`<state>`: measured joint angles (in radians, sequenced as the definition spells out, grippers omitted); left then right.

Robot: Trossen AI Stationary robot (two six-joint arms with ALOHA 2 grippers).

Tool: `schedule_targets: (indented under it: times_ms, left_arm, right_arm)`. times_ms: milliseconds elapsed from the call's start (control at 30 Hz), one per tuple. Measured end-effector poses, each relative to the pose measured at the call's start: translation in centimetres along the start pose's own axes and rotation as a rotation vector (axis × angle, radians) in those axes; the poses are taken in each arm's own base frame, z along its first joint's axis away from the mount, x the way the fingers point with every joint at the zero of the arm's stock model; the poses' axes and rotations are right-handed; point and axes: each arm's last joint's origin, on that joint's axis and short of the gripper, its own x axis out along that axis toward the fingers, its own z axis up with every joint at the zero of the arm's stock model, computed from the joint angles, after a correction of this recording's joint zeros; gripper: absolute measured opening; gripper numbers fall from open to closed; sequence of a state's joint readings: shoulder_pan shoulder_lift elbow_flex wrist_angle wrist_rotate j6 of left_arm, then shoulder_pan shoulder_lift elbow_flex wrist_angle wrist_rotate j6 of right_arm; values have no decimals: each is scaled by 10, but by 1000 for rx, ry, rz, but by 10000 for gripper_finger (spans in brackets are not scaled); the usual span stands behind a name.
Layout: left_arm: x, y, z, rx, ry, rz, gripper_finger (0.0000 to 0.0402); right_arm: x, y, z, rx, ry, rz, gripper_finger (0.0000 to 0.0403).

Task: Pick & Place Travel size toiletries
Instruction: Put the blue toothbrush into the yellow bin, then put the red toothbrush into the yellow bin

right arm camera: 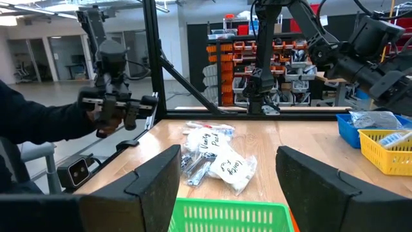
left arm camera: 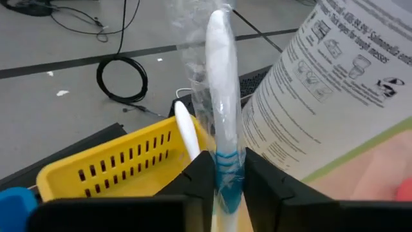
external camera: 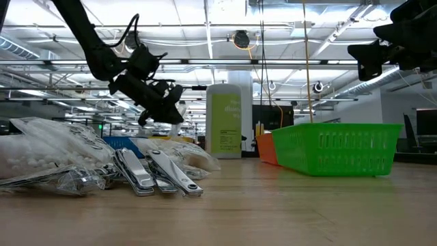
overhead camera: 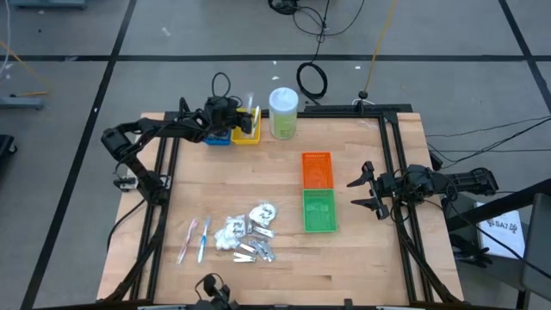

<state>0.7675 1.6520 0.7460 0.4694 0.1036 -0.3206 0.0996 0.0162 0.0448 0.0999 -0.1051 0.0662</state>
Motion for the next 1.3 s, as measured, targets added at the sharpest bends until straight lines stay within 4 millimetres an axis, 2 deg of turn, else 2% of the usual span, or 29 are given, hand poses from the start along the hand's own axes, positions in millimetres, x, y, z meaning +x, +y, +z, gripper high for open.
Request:
schedule_targets:
  times_ms: [233, 400, 667, 833, 1000, 1167, 1300]
  left_arm:
    - [0, -2, -1, 7, 3, -6, 159]
    - [0, -2, -1, 12, 4, -6, 194]
    - [1, -10, -4, 26, 13, -29, 207]
    - [-7, -28, -1, 69, 16, -130, 198]
    - [-33, -61, 7, 109, 39, -253, 197]
    - [-76, -103, 8, 159, 70, -384, 200]
    - [-116, -135, 2, 193, 112, -515, 200]
  right_arm:
    - [0, 0, 0, 0, 0, 0, 242]
    - [0, 0, 0, 0, 0, 0, 242]
    - [0, 0, 0, 0, 0, 0, 242]
    - [0, 0, 0, 0, 0, 0, 242]
    - [0, 0, 0, 0, 0, 0, 242]
    - [0, 0, 0, 0, 0, 0, 242]
    - [0, 0, 0, 0, 0, 0, 242]
